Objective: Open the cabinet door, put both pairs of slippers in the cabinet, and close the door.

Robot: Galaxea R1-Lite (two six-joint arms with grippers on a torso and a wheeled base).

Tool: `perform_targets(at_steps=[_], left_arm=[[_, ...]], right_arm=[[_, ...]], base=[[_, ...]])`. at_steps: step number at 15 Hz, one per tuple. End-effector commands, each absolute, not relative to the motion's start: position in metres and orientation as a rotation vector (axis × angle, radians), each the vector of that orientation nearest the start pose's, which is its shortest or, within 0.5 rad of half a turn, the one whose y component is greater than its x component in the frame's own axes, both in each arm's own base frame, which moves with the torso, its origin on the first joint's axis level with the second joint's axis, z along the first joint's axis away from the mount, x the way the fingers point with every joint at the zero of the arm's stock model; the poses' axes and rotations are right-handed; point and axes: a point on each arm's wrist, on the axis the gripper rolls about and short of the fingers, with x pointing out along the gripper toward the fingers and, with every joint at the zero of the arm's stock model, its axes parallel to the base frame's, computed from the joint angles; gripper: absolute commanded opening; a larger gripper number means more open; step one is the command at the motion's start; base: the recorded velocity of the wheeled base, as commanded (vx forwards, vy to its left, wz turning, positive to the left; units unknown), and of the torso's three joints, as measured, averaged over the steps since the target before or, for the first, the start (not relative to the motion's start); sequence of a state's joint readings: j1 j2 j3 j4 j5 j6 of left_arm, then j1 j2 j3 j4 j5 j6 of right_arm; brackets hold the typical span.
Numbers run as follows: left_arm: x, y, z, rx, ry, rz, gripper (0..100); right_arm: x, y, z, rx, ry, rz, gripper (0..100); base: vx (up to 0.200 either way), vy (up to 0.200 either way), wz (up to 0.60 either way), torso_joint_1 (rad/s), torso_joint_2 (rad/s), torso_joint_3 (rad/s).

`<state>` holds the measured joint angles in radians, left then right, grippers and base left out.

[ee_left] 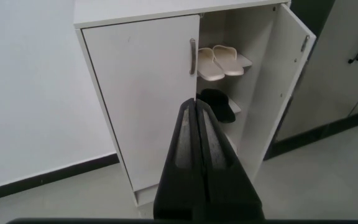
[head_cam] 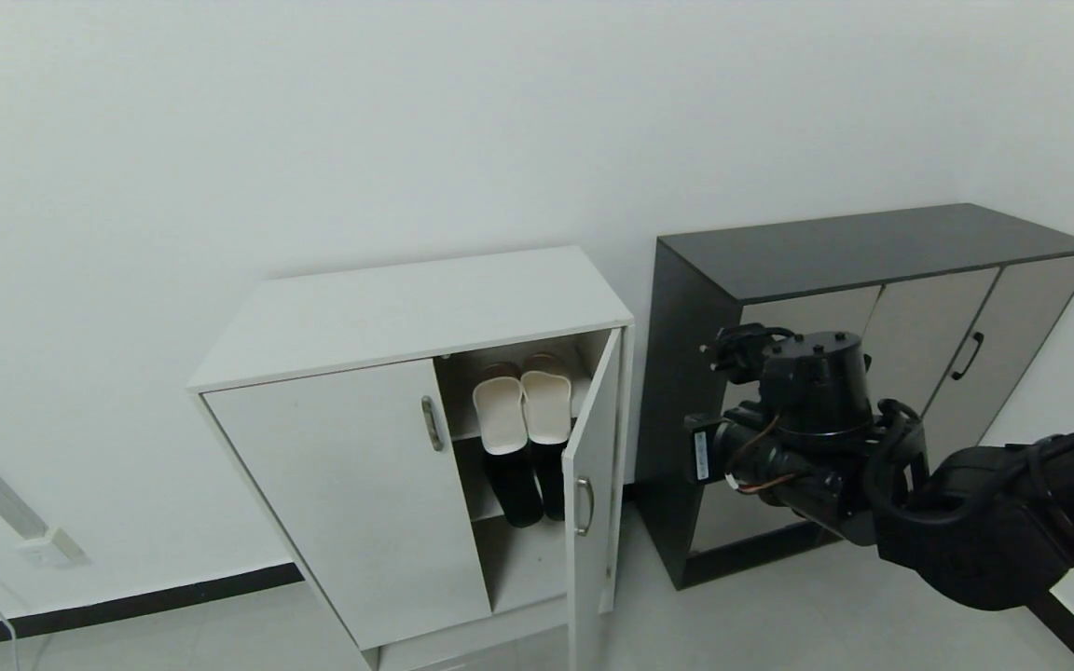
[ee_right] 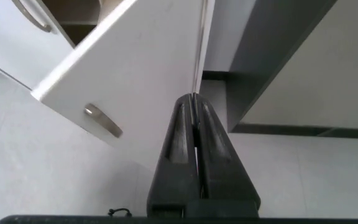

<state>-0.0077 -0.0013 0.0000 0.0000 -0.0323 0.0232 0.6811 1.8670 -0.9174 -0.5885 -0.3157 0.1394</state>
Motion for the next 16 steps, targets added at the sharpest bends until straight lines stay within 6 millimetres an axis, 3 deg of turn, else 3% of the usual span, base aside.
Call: perform_targets(at_steps=[1,6,11,16], left_arm=[[-0.023,-0.001,0.075,0.023,0.000,-0.040,0],[-0.023,-0.001,0.075,0.023,0.000,-0.040,0],[-0.023,-0.001,0.075,0.023,0.000,-0.040,0],[-0.023,-0.001,0.075,0.025,0.000,-0.040,0]], right_arm=[[0.273,0.213,0.150,-0.039,0.349,0.338,0],[0.273,0.213,0.151,-0.031,0.345,0.352,0],[0.273,0.205,0.148,-0.040,0.289,0.363,0],[0.241,0.178,0.158,-0.040,0.283,0.361,0]], base=[[0.000,0.000,0.60,0.002,0.01,0.007],[0.000,0.000,0.60,0.003,0.00,0.004],[0.000,0.000,0.00,0.000,0.00,0.000],[0.000,0.000,0.00,0.000,0.00,0.000]])
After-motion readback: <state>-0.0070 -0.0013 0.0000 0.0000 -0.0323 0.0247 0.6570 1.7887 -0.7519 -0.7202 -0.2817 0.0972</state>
